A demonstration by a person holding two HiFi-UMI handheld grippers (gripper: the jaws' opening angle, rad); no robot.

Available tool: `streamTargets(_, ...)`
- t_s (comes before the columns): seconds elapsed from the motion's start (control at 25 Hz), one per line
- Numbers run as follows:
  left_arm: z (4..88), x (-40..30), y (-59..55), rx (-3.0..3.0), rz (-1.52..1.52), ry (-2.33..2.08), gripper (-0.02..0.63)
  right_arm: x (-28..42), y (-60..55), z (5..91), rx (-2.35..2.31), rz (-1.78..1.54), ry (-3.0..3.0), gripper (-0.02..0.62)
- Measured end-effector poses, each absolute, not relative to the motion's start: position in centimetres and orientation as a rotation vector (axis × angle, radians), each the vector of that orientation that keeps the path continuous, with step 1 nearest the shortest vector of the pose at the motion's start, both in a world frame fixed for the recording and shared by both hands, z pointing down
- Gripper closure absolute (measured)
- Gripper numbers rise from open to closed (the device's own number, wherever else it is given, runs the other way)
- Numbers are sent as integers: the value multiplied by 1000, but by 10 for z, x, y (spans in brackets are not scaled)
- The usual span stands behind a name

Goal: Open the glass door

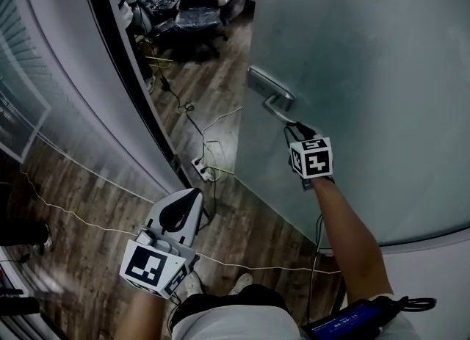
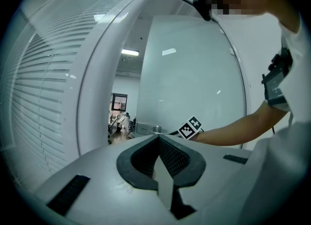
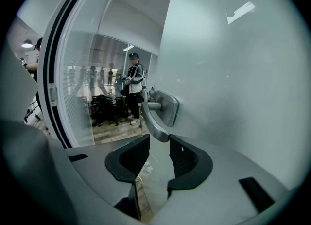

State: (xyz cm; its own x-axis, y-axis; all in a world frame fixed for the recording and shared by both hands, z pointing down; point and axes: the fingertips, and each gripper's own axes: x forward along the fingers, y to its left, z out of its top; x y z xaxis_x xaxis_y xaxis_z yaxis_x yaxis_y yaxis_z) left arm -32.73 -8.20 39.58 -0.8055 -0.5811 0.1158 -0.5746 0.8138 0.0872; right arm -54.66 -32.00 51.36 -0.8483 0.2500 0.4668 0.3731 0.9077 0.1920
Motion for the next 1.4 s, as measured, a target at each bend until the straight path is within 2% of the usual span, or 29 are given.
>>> streamTargets(0.28,391,-345,-97,918,-72,-2868,606,-537,-339,493,-429,-290,-2715,469)
streamTargets(0.4,377,-345,-88,943,-89,-2865,606,-501,-324,447,-424,-259,-2833,556)
streamTargets(0.52,371,-343,-82,993,-94,-2854,606,-462,-309,416,-408,-249,-2923,592)
streamTargets(0.88,363,-305,-56,1195,-84,-2824,606,-345,-278,367,-282,-218,-3052,592)
streamTargets(1.4,342,-254,13,1393,-85,-2740,606,-215,-203,310,-102,-165,-3149,594)
